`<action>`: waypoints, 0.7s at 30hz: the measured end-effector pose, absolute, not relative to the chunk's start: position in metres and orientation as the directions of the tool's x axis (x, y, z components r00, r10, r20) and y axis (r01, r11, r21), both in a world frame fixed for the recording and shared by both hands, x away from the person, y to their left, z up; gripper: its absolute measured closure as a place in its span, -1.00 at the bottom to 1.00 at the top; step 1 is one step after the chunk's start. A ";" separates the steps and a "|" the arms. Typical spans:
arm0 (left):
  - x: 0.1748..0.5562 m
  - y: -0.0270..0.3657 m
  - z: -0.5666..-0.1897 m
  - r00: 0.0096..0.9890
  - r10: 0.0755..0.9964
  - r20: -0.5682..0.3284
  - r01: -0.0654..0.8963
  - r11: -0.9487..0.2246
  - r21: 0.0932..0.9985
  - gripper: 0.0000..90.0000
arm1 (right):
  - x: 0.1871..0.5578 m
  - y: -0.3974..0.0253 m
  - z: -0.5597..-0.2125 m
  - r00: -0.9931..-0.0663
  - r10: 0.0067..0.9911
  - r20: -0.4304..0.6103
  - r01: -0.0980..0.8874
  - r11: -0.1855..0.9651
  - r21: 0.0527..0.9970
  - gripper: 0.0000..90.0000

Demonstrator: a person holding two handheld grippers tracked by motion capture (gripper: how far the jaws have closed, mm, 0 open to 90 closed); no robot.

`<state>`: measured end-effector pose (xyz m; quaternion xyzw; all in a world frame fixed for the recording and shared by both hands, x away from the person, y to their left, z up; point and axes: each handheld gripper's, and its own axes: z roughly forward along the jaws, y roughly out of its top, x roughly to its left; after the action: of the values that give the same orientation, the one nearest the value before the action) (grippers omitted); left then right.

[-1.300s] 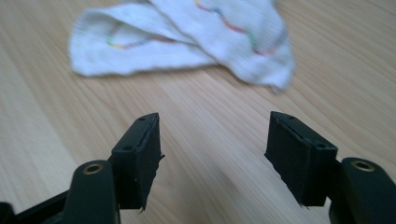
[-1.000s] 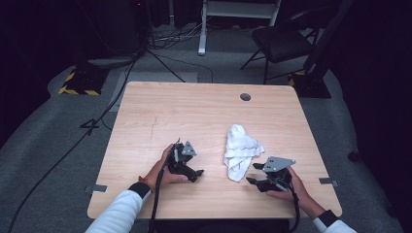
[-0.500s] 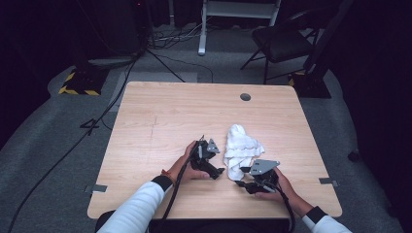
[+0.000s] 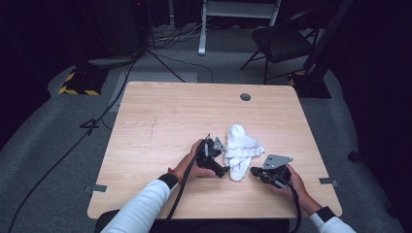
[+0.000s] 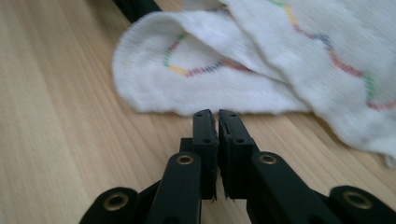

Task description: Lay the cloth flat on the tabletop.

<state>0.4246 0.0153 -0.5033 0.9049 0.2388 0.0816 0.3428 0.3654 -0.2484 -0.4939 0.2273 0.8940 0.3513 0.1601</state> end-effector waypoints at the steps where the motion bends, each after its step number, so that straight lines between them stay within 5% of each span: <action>1: 0.425 0.015 -0.503 0.873 0.488 -0.016 0.376 -0.651 0.659 -0.99 | 0.365 -0.248 -0.494 -0.845 0.519 -0.127 0.294 0.650 0.701 0.91; 16: 0.425 0.015 -0.503 0.875 0.484 -0.016 0.374 -0.653 0.659 -0.99 | 0.355 -0.221 -0.491 -0.912 0.406 -0.055 0.230 0.617 0.753 0.09; 21: 0.426 0.015 -0.503 0.877 0.481 -0.012 0.368 -0.656 0.659 -0.99 | 0.356 -0.210 -0.497 -0.917 0.389 -0.084 0.212 0.656 0.725 0.13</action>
<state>0.4260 0.0148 -0.5033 0.9061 0.2344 0.0822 0.3424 0.3557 -0.2100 -0.4966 0.1665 0.9023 0.3800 0.1169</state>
